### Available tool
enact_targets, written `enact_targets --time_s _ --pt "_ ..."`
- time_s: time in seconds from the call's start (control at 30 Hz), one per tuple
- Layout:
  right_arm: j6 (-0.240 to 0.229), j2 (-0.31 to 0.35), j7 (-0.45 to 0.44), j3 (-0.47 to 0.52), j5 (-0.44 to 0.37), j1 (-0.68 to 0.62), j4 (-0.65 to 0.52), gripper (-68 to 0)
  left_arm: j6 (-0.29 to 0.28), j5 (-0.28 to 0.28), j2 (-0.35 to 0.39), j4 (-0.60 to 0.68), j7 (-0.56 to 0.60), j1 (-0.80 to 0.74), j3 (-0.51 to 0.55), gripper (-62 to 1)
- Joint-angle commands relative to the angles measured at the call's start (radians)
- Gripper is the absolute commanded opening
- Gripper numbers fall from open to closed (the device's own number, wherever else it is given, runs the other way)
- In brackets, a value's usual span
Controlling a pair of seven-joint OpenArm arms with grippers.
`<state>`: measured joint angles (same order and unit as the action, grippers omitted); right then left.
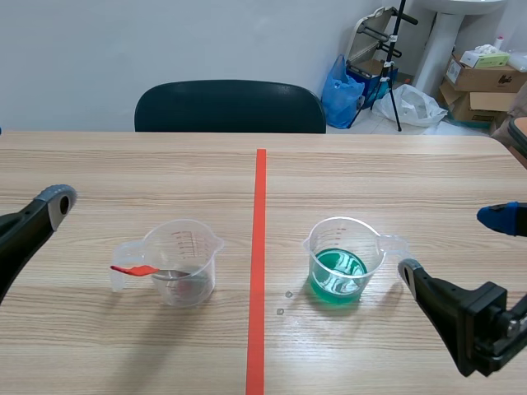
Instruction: Do the redox reaction experiment
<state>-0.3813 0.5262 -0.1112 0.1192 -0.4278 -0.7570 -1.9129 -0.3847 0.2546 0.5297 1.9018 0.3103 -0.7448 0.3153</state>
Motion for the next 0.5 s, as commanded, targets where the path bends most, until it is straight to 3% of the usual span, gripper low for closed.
enact_targets --time_s 0.0,0.47 --pt "0.008 0.005 -0.018 -0.001 -0.006 0.006 -0.013 0.4 0.008 0.015 -0.014 0.023 -0.023 -0.008 -0.003 -4.6" --pt "0.008 0.005 -0.014 -0.001 -0.006 0.006 -0.013 0.4 0.008 0.015 -0.014 0.023 -0.043 -0.008 -0.003 -4.6"
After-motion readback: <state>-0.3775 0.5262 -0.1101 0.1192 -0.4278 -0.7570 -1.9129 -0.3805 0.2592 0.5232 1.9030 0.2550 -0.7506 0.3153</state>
